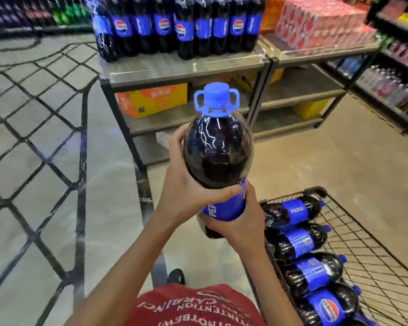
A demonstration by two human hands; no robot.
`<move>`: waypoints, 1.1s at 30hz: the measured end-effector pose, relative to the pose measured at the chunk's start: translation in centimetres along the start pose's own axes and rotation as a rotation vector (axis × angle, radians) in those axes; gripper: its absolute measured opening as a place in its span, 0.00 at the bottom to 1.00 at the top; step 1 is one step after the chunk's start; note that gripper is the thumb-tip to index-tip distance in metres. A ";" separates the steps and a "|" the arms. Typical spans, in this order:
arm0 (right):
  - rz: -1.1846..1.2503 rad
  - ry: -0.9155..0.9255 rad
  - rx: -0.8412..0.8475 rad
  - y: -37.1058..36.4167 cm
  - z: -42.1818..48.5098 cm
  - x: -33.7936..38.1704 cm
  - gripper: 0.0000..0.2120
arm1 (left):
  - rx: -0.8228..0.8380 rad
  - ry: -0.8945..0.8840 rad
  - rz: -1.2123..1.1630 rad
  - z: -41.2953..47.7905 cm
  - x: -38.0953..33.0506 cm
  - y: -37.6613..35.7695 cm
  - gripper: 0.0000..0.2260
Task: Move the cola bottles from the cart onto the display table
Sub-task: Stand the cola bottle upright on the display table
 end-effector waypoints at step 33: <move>0.144 0.045 0.327 -24.7 34.0 -7.5 0.36 | -0.363 0.110 0.058 32.6 8.6 17.4 0.50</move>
Point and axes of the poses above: each hand's wrist, its own z-axis towards the middle knuckle, its own y-axis out of the back of the hand, x = y × z, the point moved 1 cm from there along z, towards the middle knuckle, and after that the axes turned 13 degrees about y, right-handed, at the moved point
